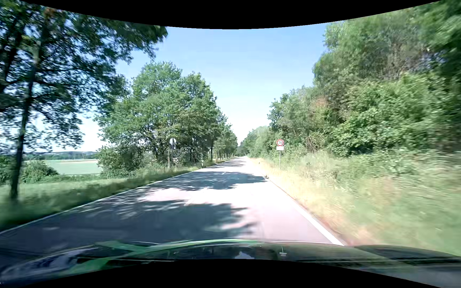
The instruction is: Follow the waypoints while adhering to traffic rules and regulations
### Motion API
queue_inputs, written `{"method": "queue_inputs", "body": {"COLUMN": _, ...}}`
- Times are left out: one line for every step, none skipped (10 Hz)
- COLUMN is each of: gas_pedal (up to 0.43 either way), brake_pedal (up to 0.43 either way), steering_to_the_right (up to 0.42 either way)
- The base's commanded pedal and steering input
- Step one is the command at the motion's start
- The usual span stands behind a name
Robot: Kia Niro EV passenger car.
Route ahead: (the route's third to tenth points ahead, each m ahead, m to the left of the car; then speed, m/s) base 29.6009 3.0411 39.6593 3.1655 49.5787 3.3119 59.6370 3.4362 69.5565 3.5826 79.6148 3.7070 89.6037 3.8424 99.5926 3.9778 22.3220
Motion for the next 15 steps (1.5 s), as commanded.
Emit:
{"method": "queue_inputs", "body": {"gas_pedal": 0.268, "brake_pedal": 0.0, "steering_to_the_right": 0.0}}
{"method": "queue_inputs", "body": {"gas_pedal": 0.268, "brake_pedal": 0.0, "steering_to_the_right": -0.001}}
{"method": "queue_inputs", "body": {"gas_pedal": 0.26, "brake_pedal": 0.0, "steering_to_the_right": -0.001}}
{"method": "queue_inputs", "body": {"gas_pedal": 0.209, "brake_pedal": 0.0, "steering_to_the_right": -0.001}}
{"method": "queue_inputs", "body": {"gas_pedal": 0.209, "brake_pedal": 0.0, "steering_to_the_right": -0.001}}
{"method": "queue_inputs", "body": {"gas_pedal": 0.209, "brake_pedal": 0.0, "steering_to_the_right": -0.001}}
{"method": "queue_inputs", "body": {"gas_pedal": 0.22, "brake_pedal": 0.0, "steering_to_the_right": -0.001}}
{"method": "queue_inputs", "body": {"gas_pedal": 0.22, "brake_pedal": 0.0, "steering_to_the_right": -0.001}}
{"method": "queue_inputs", "body": {"gas_pedal": 0.24, "brake_pedal": 0.0, "steering_to_the_right": -0.001}}
{"method": "queue_inputs", "body": {"gas_pedal": 0.26, "brake_pedal": 0.0, "steering_to_the_right": -0.001}}
{"method": "queue_inputs", "body": {"gas_pedal": 0.268, "brake_pedal": 0.0, "steering_to_the_right": -0.001}}
{"method": "queue_inputs", "body": {"gas_pedal": 0.268, "brake_pedal": 0.0, "steering_to_the_right": -0.001}}
{"method": "queue_inputs", "body": {"gas_pedal": 0.28, "brake_pedal": 0.0, "steering_to_the_right": -0.001}}
{"method": "queue_inputs", "body": {"gas_pedal": 0.28, "brake_pedal": 0.0, "steering_to_the_right": -0.001}}
{"method": "queue_inputs", "body": {"gas_pedal": 0.268, "brake_pedal": 0.0, "steering_to_the_right": -0.001}}
